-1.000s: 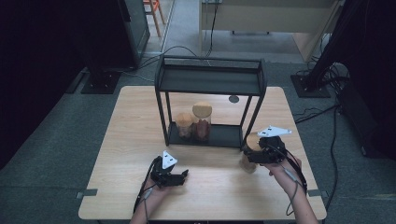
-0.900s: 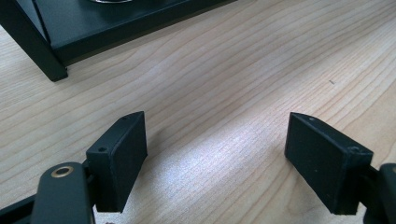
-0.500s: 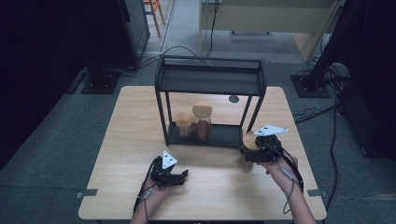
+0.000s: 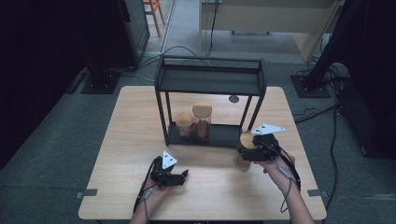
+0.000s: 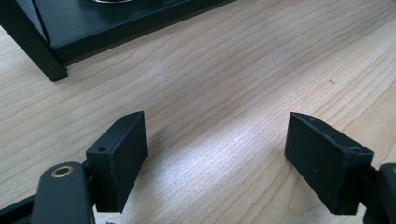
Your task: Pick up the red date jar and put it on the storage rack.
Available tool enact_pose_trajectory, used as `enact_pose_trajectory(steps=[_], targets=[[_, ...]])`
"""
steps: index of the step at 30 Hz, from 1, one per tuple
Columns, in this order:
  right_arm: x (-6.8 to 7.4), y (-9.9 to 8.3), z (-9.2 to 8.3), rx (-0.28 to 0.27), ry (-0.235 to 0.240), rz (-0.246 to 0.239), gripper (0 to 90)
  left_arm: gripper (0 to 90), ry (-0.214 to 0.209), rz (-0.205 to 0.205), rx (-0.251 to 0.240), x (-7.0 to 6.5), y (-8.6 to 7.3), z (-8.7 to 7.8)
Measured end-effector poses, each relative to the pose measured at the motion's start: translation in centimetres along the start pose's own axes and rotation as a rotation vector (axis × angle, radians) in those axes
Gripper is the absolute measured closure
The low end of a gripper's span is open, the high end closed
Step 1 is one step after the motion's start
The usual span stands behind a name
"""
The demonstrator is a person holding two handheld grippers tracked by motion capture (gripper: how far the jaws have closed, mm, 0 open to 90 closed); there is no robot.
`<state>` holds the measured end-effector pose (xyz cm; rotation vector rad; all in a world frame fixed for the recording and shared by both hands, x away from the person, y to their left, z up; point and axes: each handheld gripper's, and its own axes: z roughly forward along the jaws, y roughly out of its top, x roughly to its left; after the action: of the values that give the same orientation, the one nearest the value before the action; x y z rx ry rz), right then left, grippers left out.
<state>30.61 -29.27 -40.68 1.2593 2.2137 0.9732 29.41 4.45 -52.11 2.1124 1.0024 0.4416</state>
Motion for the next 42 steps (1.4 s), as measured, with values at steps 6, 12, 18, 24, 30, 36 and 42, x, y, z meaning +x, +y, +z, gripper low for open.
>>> enact_pose_trajectory(steps=[6, 12, 18, 24, 30, 36, 42], targets=[[0.1, 0.3, 0.1, -0.002, 0.004, 0.0, 24.9, 21.4, 0.001, 0.001, 0.0, 0.0, 0.0, 0.0], [0.4, 0.7, 0.3, -0.001, 0.007, -0.01, 24.9, 21.4, 0.001, 0.0, -0.001, 0.0, 0.0, 0.0], [0.6, 1.1, 0.5, 0.001, 0.009, -0.016, 24.9, 21.4, 0.0, -0.001, -0.002, 0.0, 0.0, 0.0], [0.8, 1.2, 0.7, -0.003, 0.01, -0.016, 24.9, 21.4, -0.001, -0.002, -0.003, 0.0, 0.0, 0.0], [1.0, 1.2, 1.0, -0.008, 0.015, -0.013, 24.9, 21.4, -0.002, -0.002, -0.003, 0.0, 0.0, 0.0], [1.1, 1.5, 1.2, -0.01, 0.016, -0.015, 25.0, 21.4, -0.003, -0.003, -0.002, 0.1, 0.0, 0.0], [1.3, 1.8, 1.5, -0.011, 0.017, -0.017, 25.0, 21.4, -0.004, -0.003, -0.003, 0.1, 0.0, 0.0]])
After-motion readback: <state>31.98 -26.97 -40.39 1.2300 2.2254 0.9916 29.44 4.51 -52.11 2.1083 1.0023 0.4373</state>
